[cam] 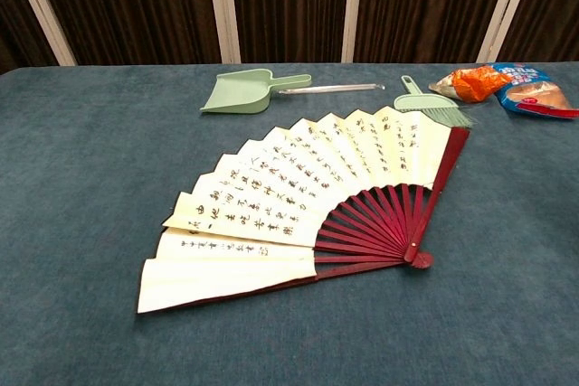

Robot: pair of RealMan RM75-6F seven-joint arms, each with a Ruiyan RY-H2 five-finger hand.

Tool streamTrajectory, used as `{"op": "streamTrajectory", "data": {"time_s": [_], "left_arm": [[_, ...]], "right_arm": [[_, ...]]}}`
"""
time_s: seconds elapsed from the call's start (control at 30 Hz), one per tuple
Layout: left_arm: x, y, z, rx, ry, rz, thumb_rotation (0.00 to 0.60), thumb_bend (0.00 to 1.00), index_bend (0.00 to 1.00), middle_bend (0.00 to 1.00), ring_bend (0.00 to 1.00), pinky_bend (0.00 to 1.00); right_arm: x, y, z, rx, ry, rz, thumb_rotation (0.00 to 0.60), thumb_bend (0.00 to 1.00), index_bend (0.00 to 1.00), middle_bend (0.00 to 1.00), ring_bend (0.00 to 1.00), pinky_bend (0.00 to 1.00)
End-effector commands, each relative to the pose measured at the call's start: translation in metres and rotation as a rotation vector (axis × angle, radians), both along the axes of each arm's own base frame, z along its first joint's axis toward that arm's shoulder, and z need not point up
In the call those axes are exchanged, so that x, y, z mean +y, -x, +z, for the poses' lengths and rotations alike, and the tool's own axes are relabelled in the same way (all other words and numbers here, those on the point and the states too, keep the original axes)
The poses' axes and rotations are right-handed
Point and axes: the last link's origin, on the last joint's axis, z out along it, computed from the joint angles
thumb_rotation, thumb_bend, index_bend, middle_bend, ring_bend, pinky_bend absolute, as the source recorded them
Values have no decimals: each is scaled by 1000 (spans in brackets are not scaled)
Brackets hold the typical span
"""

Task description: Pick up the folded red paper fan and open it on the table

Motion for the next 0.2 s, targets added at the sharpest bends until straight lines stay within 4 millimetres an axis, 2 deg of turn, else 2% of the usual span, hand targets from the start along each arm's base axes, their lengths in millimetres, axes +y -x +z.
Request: {"op": "streamTrajectory", "data": {"time_s": [0.03, 0.2], "left_arm": [[1, 1, 3, 18, -12, 0, 600, 477, 321, 163, 0, 89], [0, 2, 6, 20, -36, -1, 600, 478, 299, 140, 0, 87]], "right_arm": [[35, 31, 20, -96, 68, -50, 600, 263, 109, 77, 127, 125], [44, 41, 25, -110, 138, -47, 600, 263, 109, 77, 127, 125]]}}
